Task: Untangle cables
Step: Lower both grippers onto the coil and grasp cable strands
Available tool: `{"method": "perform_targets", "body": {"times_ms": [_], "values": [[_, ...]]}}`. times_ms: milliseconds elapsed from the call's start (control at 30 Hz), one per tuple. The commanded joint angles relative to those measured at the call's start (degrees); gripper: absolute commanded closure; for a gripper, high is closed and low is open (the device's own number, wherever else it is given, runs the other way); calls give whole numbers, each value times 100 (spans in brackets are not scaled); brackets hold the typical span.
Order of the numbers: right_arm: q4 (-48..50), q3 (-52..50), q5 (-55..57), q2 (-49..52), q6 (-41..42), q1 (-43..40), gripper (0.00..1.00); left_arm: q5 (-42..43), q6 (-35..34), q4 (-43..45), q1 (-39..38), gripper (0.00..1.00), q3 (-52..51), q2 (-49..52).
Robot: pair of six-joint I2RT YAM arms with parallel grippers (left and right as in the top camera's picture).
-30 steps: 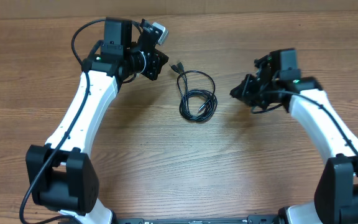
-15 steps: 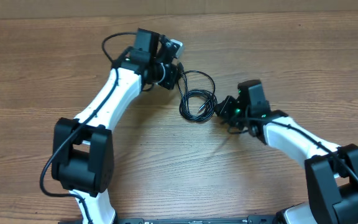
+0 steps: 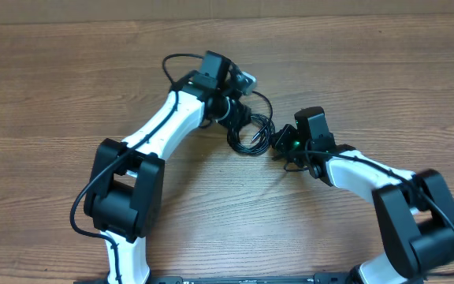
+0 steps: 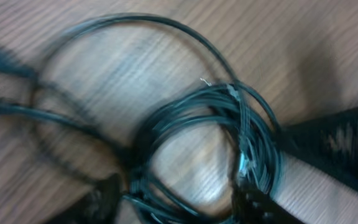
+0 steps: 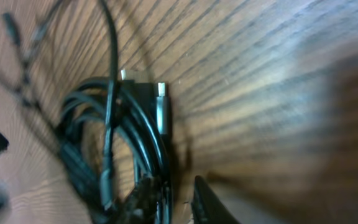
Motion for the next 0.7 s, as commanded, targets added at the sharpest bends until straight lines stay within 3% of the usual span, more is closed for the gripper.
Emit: {"method": "perform_targets", "body": {"times_ms": [0, 100, 200, 467, 667], "values": [[306, -52, -516, 223, 131, 13, 78, -101, 1582, -240, -85, 27, 142, 17], [431, -52, -577, 234, 127, 11, 77, -90, 2247, -476, -22, 43, 144, 17], [494, -52, -573, 232, 129, 0, 73, -31, 2551, -535, 50, 50, 144, 17], [555, -52, -240, 236, 136, 0, 70, 686, 2564, -503, 61, 46, 138, 87], [577, -52, 31, 238, 138, 2, 78, 802, 2555, -481, 52, 49, 138, 229]]}}
